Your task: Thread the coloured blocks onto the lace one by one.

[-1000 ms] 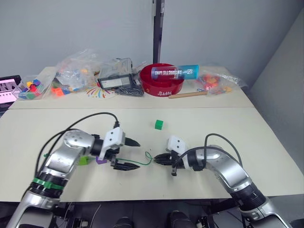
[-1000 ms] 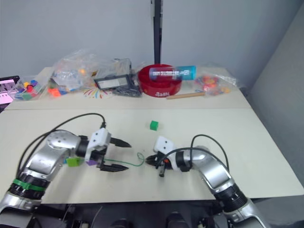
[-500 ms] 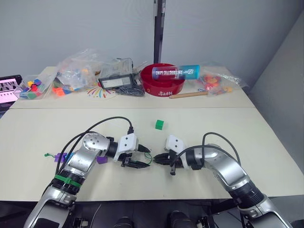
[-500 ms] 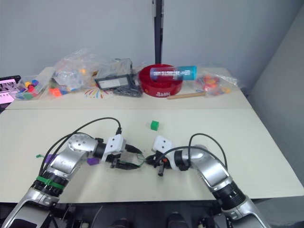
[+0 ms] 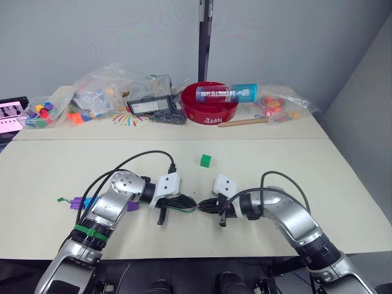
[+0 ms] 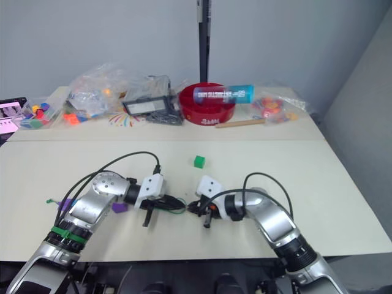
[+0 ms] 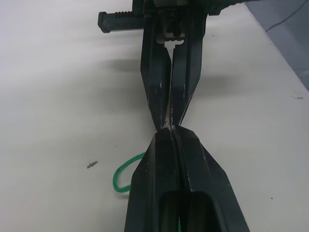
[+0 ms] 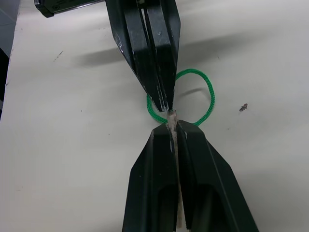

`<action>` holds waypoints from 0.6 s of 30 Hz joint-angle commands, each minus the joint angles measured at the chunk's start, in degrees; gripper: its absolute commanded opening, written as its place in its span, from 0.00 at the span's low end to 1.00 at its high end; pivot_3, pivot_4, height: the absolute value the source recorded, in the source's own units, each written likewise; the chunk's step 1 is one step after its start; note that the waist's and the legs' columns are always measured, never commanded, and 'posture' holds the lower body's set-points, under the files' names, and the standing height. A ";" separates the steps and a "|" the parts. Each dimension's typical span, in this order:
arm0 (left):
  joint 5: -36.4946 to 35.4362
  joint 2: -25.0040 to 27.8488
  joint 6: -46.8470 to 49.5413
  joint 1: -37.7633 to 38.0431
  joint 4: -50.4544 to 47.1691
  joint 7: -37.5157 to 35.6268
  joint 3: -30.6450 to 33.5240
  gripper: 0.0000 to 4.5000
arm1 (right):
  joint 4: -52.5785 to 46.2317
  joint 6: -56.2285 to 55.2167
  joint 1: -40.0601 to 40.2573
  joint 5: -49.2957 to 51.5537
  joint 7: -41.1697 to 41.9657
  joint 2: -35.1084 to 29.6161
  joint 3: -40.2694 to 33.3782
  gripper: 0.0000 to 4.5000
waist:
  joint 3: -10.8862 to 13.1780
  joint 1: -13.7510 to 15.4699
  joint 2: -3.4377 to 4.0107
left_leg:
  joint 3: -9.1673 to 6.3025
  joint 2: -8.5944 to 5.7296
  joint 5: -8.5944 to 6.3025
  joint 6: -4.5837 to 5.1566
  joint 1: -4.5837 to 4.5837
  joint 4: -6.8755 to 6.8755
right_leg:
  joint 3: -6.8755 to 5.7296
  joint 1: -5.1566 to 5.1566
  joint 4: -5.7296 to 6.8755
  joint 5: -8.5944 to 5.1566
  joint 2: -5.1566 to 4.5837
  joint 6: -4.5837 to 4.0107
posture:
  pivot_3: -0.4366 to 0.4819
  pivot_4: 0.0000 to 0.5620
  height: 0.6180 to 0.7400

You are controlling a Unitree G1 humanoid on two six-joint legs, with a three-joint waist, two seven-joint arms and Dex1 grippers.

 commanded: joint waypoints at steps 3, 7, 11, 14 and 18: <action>-0.90 0.56 0.43 -0.81 -1.00 0.00 1.17 0.01 | -1.80 0.06 0.24 -0.61 -0.04 -1.02 0.10 0.00 | 0.00 0.05 0.00 | 0.00 -0.01 0.00 0.00 0.00 0.00 | 0.00 0.00 0.00 0.00 0.00 0.00 | 0.48 0.27 0.92; -1.90 0.79 2.33 -1.32 -1.99 0.06 2.21 0.01 | -1.36 0.18 0.89 -1.63 0.27 -2.46 0.85 0.00 | 0.00 0.05 0.00 | 0.00 -0.01 0.00 0.00 -0.01 0.00 | 0.00 0.00 0.00 0.00 0.00 0.00 | 0.48 0.27 0.92; -1.43 1.72 2.18 -1.13 -2.87 -0.71 2.17 0.26 | -1.92 0.87 1.77 -1.79 0.58 -3.04 1.32 0.00 | 0.00 -0.07 0.00 | 0.00 0.00 0.00 0.00 0.01 0.00 | 0.00 0.00 0.00 0.00 0.01 0.00 | 0.48 0.27 0.92; -1.01 2.08 1.66 -0.96 -3.13 -0.89 1.80 0.48 | -0.64 0.62 2.07 -2.98 -0.41 -2.73 2.04 0.00 | 0.00 0.00 0.00 | 0.00 0.00 0.00 0.00 0.01 0.00 | 0.00 0.02 -0.01 0.00 0.00 0.00 | 0.48 0.27 0.92; 0.93 2.49 -0.94 -0.43 -3.17 -0.38 0.83 0.78 | 0.67 0.76 2.45 -3.13 -0.73 -2.16 2.15 0.00 | 0.00 -0.08 0.00 | 0.00 0.01 0.00 0.00 0.05 0.00 | 0.00 0.03 0.00 0.00 0.01 0.00 | 0.48 0.27 0.92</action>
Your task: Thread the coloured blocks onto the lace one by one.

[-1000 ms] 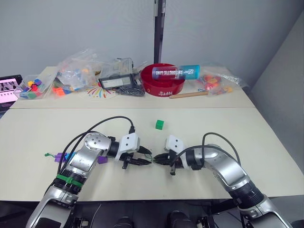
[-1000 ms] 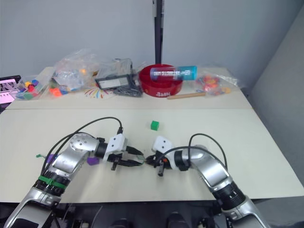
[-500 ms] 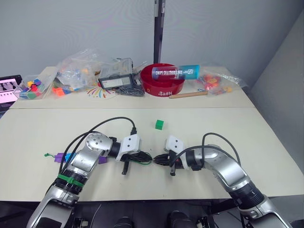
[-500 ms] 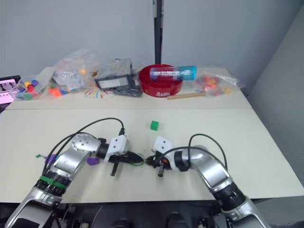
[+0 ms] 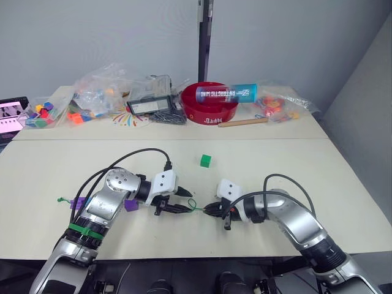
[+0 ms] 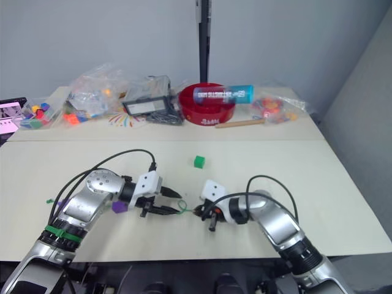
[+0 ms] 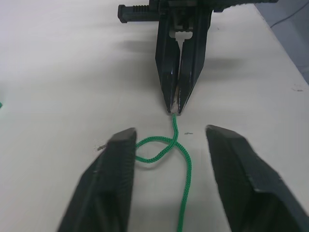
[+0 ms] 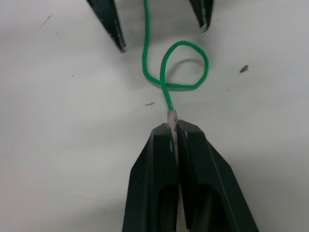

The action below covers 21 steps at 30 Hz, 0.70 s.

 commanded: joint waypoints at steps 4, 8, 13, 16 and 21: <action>0.45 0.30 -1.99 0.37 -2.22 0.16 -0.62 1.00 | 0.43 0.98 1.65 -0.10 -0.31 -0.05 0.23 0.31 | 0.00 -0.02 0.00 | 0.00 0.00 0.00 0.00 0.02 0.00 | 0.01 0.02 0.01 0.00 0.00 0.00 | 0.48 0.27 0.92; 0.29 0.23 -1.88 0.47 -2.53 0.02 -0.95 1.00 | -0.93 0.75 2.73 0.89 0.46 -1.80 -1.90 0.45 | 0.00 0.09 0.00 | 0.00 -0.01 0.00 0.00 0.02 0.00 | 0.00 0.04 0.00 0.00 -0.01 0.00 | 0.48 0.27 0.92; 0.06 0.03 -1.66 0.03 -2.61 -0.34 -1.37 1.00 | -2.66 -0.40 5.52 1.99 1.37 -4.40 -4.14 0.45 | 0.00 0.68 0.00 | -0.01 -0.05 0.00 0.00 -0.02 0.02 | -0.01 0.05 -0.02 0.00 -0.05 0.02 | 0.48 0.27 0.92; 0.09 -0.22 -1.53 0.01 -2.80 -0.34 -1.71 1.00 | -1.42 -1.81 6.71 1.58 1.18 -5.05 -4.14 0.45 | 0.00 0.70 0.00 | 0.00 -0.07 0.00 0.00 -0.01 0.02 | -0.01 0.07 -0.06 0.00 -0.08 0.04 | 0.48 0.27 0.92; -0.03 -0.18 -1.39 0.07 -3.23 -0.26 -1.88 1.00 | -0.12 -4.00 7.87 1.14 1.03 -5.01 -3.78 0.03 | 0.00 0.58 -0.01 | 0.00 -0.07 0.00 0.00 0.01 0.02 | -0.01 0.09 -0.05 0.00 -0.07 0.04 | 0.48 0.27 0.92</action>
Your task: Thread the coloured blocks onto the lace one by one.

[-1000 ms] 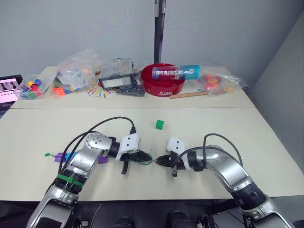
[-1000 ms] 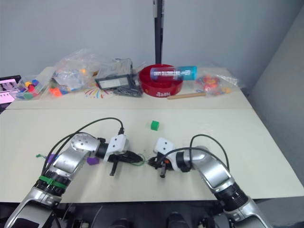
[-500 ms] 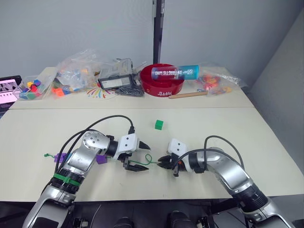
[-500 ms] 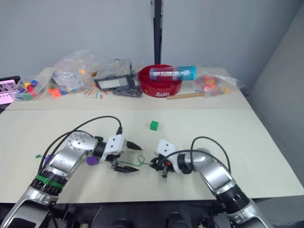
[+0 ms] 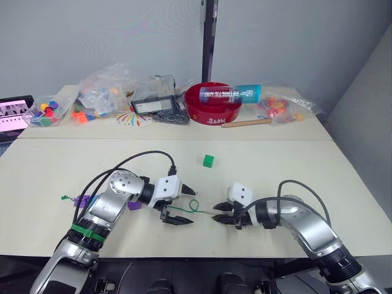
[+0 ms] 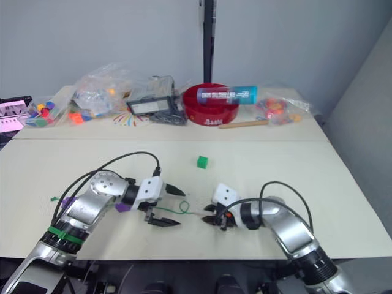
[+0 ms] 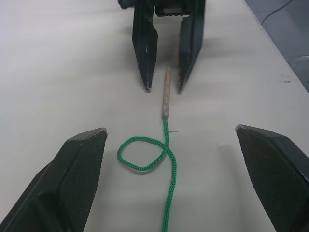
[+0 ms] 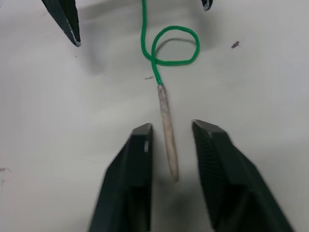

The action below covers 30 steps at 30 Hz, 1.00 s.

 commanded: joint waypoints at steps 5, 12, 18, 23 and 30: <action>-0.72 -0.14 0.50 -0.82 -3.32 -0.11 -0.08 1.00 | 1.05 -0.82 1.58 -0.56 -0.03 0.17 0.61 0.02 | 0.00 -0.19 0.00 | 0.00 0.01 0.00 0.00 0.02 0.00 | 0.00 0.02 0.02 0.00 0.01 0.00 | 0.48 0.27 0.92; 0.89 -2.63 0.99 -3.34 -0.23 1.15 -1.50 1.00 | -3.08 0.32 -1.53 0.45 -0.39 1.15 -0.32 0.02 | 0.00 -0.31 0.00 | 0.00 0.01 0.00 0.00 0.01 0.01 | 0.00 0.00 0.03 0.00 0.02 0.00 | 0.48 0.27 0.92; 2.09 -3.95 -0.29 -3.81 3.88 1.07 -2.66 1.00 | -5.84 2.50 -2.65 0.96 -1.00 1.29 -0.63 0.02 | 0.00 -0.47 0.00 | -0.01 0.02 0.00 0.00 -0.01 0.01 | 0.00 -0.04 0.03 0.00 0.04 0.00 | 0.48 0.27 0.92; 1.86 -4.89 -0.49 -4.09 5.72 2.11 -2.34 1.00 | -6.35 3.19 -2.54 1.26 -1.24 0.98 -1.05 0.02 | 0.00 -0.38 -0.01 | -0.02 0.01 0.00 0.00 -0.02 0.01 | 0.00 -0.03 0.03 0.00 0.03 0.00 | 0.48 0.27 0.92; 0.99 -6.12 0.73 -4.23 6.04 2.73 -1.84 0.67 | -6.78 3.66 -2.25 1.60 -1.59 1.01 -1.19 0.00 | 0.00 -0.47 0.00 | -0.02 0.01 0.00 0.00 -0.03 0.01 | 0.00 -0.04 0.03 0.00 0.03 0.00 | 0.48 0.27 0.92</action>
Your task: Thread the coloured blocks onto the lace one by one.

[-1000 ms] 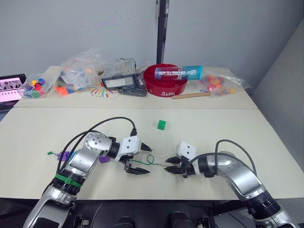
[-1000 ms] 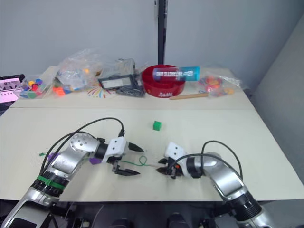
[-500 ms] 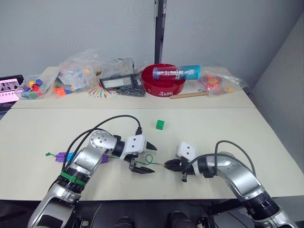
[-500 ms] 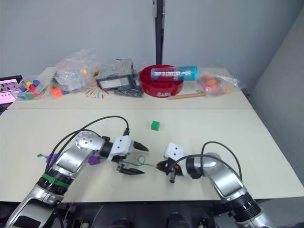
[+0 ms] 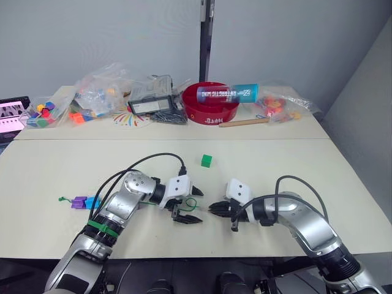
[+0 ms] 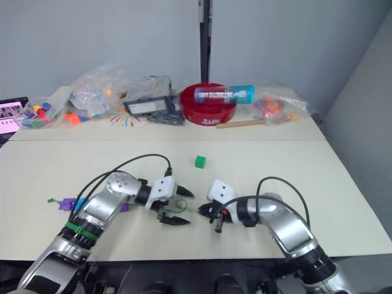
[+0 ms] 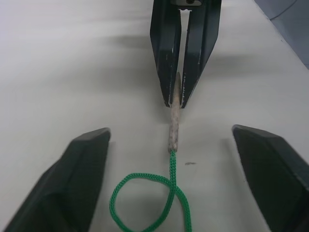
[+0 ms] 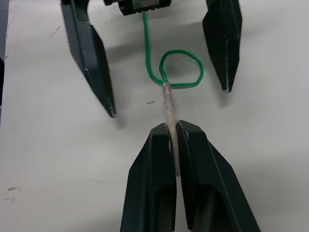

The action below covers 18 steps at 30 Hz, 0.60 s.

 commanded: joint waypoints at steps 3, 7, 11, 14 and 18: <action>-0.54 0.11 0.14 -0.81 -0.74 0.11 1.08 0.45 | -2.35 0.21 -0.24 1.14 -0.06 -0.22 -1.46 0.00 | 0.00 -0.01 0.00 | 0.00 0.00 0.00 0.00 0.00 0.00 | 0.00 0.00 0.00 0.00 0.00 0.00 | 0.48 0.27 0.92; -0.56 0.18 0.27 -0.71 -0.68 0.12 1.17 0.15 | -2.11 0.13 -0.22 1.08 0.03 -0.29 -1.49 0.00 | 0.00 0.02 0.00 | 0.00 0.00 0.00 0.00 0.00 0.00 | 0.00 0.00 0.00 0.00 0.00 0.00 | 0.48 0.27 0.92; -0.56 0.20 0.35 -0.65 -0.82 0.35 1.42 0.01 | -2.06 0.05 0.14 1.06 0.11 -0.45 -1.52 0.00 | 0.00 -0.01 0.00 | 0.00 0.00 0.00 0.00 0.00 0.00 | 0.00 0.01 0.00 0.00 0.00 0.00 | 0.48 0.27 0.92; -0.45 0.37 0.04 -0.62 -0.38 0.37 1.64 0.01 | -2.00 0.09 0.20 1.16 0.26 -0.59 -1.71 0.00 | 0.00 -0.01 0.00 | 0.00 0.00 0.00 0.00 0.00 0.00 | 0.00 0.00 0.00 0.00 0.00 0.00 | 0.48 0.27 0.92; -0.57 0.69 0.02 -0.76 -0.23 0.52 2.15 0.01 | -1.60 -0.28 0.52 1.01 0.53 -0.99 -1.89 0.00 | 0.00 0.01 0.00 | 0.00 0.00 0.00 0.00 0.00 0.00 | 0.00 0.00 0.00 0.00 0.00 0.00 | 0.48 0.27 0.92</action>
